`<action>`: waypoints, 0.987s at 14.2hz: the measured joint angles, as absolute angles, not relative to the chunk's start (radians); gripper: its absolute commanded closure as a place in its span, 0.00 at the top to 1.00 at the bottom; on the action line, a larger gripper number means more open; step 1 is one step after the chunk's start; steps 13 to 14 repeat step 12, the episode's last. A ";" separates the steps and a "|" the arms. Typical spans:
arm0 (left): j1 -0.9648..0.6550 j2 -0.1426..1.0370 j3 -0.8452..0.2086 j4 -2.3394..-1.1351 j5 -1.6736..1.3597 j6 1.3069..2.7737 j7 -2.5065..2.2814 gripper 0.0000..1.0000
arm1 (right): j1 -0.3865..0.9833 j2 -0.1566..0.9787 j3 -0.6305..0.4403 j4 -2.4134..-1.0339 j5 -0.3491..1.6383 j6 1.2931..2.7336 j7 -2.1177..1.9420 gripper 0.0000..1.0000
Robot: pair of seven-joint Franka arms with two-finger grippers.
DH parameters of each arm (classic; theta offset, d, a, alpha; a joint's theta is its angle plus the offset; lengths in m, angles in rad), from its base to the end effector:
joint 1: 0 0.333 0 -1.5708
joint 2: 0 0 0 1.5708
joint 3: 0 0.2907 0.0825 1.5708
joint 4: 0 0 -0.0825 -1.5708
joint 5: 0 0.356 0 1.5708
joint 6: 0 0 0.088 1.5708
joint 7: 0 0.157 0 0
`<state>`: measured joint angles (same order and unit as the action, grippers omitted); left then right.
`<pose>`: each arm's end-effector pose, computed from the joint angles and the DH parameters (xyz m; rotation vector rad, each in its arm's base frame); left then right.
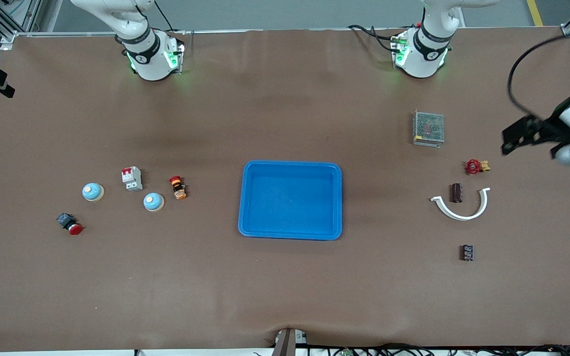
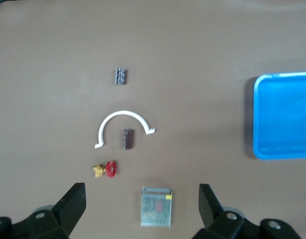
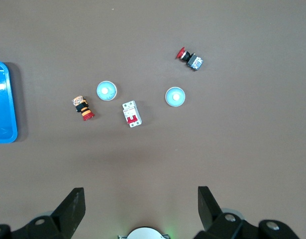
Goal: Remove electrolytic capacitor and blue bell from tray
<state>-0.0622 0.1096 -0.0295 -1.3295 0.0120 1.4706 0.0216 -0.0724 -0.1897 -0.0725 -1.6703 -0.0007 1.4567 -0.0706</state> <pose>0.5467 -0.0474 0.5873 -3.1287 0.1749 -0.0499 0.4524 -0.0691 0.5890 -3.1238 0.1139 0.0357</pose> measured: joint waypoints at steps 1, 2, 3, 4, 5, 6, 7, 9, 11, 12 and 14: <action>-0.064 0.082 -0.031 -1.335 0.011 1.447 0.021 1.00 | -0.072 -0.190 -0.072 -1.670 -0.001 1.457 -0.070 1.00; -0.066 0.060 -0.034 -1.345 0.011 1.434 0.019 1.00 | -0.073 -0.190 -0.073 -1.670 -0.001 1.456 -0.069 1.00; -0.066 0.042 -0.039 -1.356 0.011 1.430 0.018 1.00 | -0.076 -0.190 -0.073 -1.670 -0.001 1.457 -0.069 1.00; -0.067 0.029 -0.043 -1.368 0.011 1.430 0.018 1.00 | -0.080 -0.190 -0.073 -1.668 -0.001 1.457 -0.069 1.00; -0.069 0.024 -0.044 -1.378 0.011 1.431 0.018 1.00 | -0.082 -0.190 -0.073 -1.666 -0.001 1.457 -0.069 1.00; -0.071 0.024 -0.044 -1.383 0.011 1.436 0.018 1.00 | -0.083 -0.190 -0.073 -1.666 -0.001 1.457 -0.069 1.00; -0.071 0.024 -0.043 -1.389 0.011 1.444 0.018 1.00 | -0.083 -0.190 -0.071 -1.666 -0.001 1.457 -0.069 1.00; -0.077 0.024 -0.029 -1.391 0.011 1.450 0.019 1.00 | -0.083 -0.190 -0.070 -1.666 -0.001 1.458 -0.069 1.00; -0.083 0.023 -0.013 -1.391 0.011 1.450 0.019 1.00 | -0.083 -0.190 -0.070 -1.666 -0.001 1.460 -0.069 1.00; -0.083 0.023 -0.009 -1.391 0.011 1.450 0.019 1.00 | -0.083 -0.190 -0.070 -1.665 -0.001 1.461 -0.069 1.00; -0.083 0.023 -0.009 -1.391 0.011 1.450 0.019 1.00 | -0.083 -0.190 -0.070 -1.665 -0.001 1.461 -0.069 1.00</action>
